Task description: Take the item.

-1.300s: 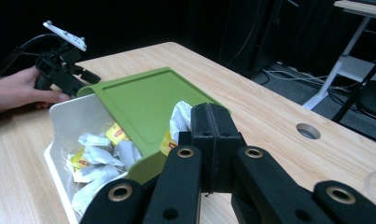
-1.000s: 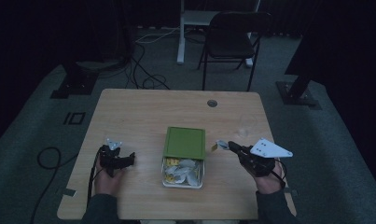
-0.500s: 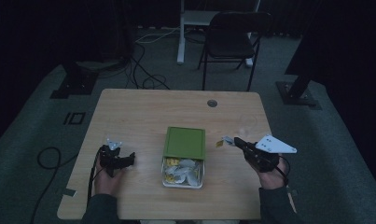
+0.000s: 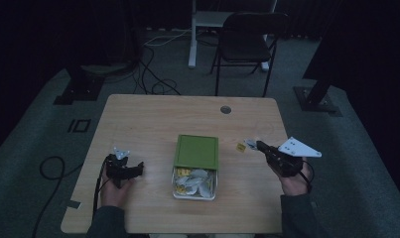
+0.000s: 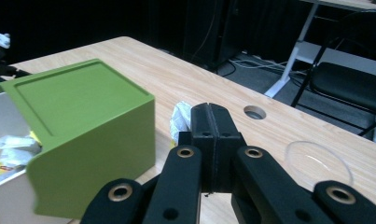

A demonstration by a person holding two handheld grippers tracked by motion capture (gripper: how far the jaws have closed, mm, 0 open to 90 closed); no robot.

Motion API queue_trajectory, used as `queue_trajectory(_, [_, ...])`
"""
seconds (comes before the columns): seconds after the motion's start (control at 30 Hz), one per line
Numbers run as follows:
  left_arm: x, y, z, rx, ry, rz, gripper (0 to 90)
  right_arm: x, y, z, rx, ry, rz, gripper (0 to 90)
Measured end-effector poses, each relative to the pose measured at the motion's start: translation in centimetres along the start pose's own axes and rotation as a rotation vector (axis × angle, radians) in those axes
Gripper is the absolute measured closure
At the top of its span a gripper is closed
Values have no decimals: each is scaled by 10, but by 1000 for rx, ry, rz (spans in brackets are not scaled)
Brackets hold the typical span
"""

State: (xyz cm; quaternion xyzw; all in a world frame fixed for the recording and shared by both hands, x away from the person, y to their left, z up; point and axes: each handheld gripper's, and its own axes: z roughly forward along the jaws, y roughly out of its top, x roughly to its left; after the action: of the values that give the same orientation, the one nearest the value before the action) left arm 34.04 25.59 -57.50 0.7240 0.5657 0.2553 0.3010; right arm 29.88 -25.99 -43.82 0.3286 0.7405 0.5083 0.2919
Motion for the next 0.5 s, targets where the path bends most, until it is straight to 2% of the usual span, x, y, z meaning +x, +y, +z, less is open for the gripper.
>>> queue_trajectory(0.5, [0, 0, 0, 1, 0, 0, 156, -20, -3, 5, 4, -52, 29, 900])
